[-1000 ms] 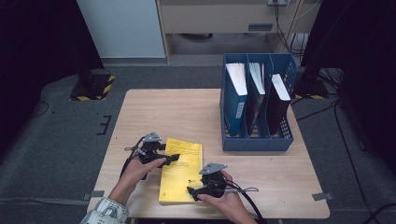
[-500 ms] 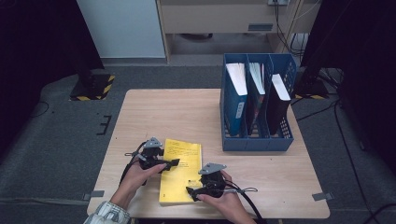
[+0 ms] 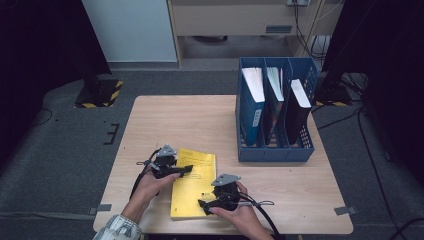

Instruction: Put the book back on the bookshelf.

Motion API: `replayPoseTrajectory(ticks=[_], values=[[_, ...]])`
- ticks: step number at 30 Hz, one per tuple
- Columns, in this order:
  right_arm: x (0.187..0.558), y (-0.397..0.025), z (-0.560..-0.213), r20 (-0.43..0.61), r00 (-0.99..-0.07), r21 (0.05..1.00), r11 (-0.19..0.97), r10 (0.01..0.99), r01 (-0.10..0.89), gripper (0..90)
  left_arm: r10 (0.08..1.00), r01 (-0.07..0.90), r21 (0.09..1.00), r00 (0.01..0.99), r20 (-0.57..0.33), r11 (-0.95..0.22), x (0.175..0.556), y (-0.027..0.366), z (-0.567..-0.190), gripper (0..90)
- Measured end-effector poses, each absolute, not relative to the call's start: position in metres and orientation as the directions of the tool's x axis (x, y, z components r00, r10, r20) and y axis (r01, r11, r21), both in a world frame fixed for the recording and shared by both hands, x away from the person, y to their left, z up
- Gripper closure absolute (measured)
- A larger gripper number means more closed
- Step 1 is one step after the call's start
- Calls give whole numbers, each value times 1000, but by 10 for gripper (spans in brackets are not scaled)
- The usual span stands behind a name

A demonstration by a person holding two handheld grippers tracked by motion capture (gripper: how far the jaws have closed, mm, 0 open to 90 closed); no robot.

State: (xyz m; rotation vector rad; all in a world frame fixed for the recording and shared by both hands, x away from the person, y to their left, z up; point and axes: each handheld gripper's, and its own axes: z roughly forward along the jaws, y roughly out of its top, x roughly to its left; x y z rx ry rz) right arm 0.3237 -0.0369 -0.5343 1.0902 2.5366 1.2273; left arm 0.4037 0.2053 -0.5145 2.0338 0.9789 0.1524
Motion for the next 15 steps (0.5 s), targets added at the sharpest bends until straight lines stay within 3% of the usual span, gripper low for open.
replayPoseTrajectory(ticks=[3,8,15], values=[[324,-37,-535,191,-732,725,409,653,554,57,675,590,728,697,-242,-349,403,203,-517,390],[324,-37,-535,191,-731,728,405,656,554,55,662,575,737,712,-235,-356,396,201,-513,388],[323,-35,-536,186,-726,731,401,662,553,50,698,571,744,687,-202,-347,391,206,-512,576]])
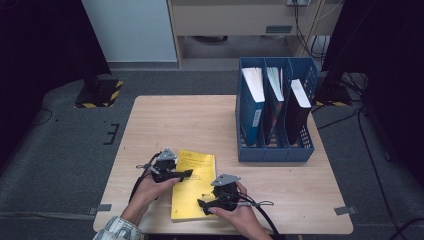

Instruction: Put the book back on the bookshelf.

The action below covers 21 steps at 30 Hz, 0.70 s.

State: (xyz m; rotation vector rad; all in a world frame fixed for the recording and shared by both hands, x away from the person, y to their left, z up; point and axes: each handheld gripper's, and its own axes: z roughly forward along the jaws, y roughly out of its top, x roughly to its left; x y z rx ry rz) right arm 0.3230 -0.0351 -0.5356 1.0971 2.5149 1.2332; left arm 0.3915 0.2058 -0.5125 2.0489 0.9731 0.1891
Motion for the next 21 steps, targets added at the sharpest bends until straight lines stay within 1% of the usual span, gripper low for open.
replayPoseTrajectory(ticks=[3,8,12,16,21], values=[[325,-35,-535,188,-730,728,406,657,553,48,689,558,757,696,-203,-340,392,207,-510,664],[330,-36,-535,183,-738,726,417,650,547,40,671,529,775,716,-190,-346,391,206,-506,722],[338,-38,-534,189,-729,718,413,659,560,33,660,509,786,729,-179,-350,390,205,-501,748],[346,-43,-533,206,-708,710,395,675,583,33,649,485,801,743,-164,-352,388,205,-496,754],[354,-47,-530,240,-711,712,378,662,592,25,637,445,829,757,-147,-339,385,203,-486,767]])
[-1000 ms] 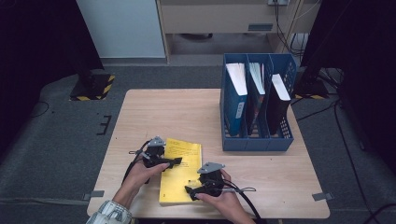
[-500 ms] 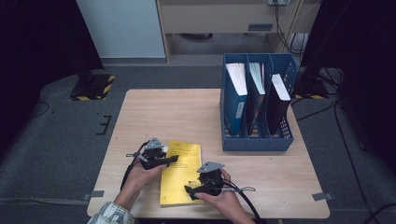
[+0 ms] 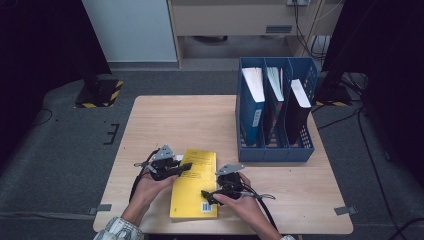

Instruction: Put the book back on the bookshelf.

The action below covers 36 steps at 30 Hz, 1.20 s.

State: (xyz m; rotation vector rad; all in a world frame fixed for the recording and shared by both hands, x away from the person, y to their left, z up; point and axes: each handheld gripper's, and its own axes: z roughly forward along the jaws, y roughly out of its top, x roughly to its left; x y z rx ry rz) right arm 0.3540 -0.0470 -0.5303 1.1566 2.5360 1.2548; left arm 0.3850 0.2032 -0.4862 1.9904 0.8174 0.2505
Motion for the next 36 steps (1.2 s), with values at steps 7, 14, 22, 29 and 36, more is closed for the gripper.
replayPoseTrajectory(ticks=[7,14,22,29,36], values=[[363,-47,-532,284,-719,712,362,634,601,17,629,427,838,766,-135,-340,384,204,-482,771],[370,-44,-534,326,-727,705,357,605,613,19,623,421,844,770,-139,-333,384,204,-481,775],[372,-39,-535,340,-726,713,339,597,613,33,619,433,836,771,-150,-337,386,206,-482,769],[372,-39,-535,333,-726,716,340,601,610,52,631,456,820,760,-157,-345,389,210,-487,740],[377,-47,-534,381,-700,704,301,605,643,192,636,474,798,757,-153,-372,391,212,-490,722]])
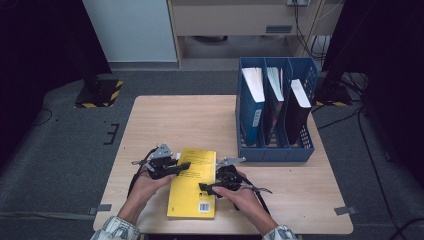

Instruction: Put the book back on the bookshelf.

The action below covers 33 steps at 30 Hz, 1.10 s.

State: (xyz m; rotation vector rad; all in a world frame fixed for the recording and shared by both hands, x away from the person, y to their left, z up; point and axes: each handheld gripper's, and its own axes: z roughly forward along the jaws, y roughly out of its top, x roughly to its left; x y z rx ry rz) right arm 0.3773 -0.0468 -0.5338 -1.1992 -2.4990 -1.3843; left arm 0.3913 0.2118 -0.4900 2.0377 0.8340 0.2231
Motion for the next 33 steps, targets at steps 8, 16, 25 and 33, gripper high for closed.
replayPoseTrajectory(ticks=[8,16,25,33], values=[[378,-43,-533,380,-696,700,302,609,647,204,648,512,770,742,-172,-381,396,218,-500,648],[382,-43,-532,389,-690,690,304,610,657,247,641,497,777,750,-161,-386,395,218,-497,693],[382,-45,-514,362,-709,725,295,606,622,350,646,467,824,744,-171,-321,393,226,-483,744],[386,-43,-498,313,-730,753,309,608,581,413,661,441,847,735,-152,-296,392,230,-471,765]])
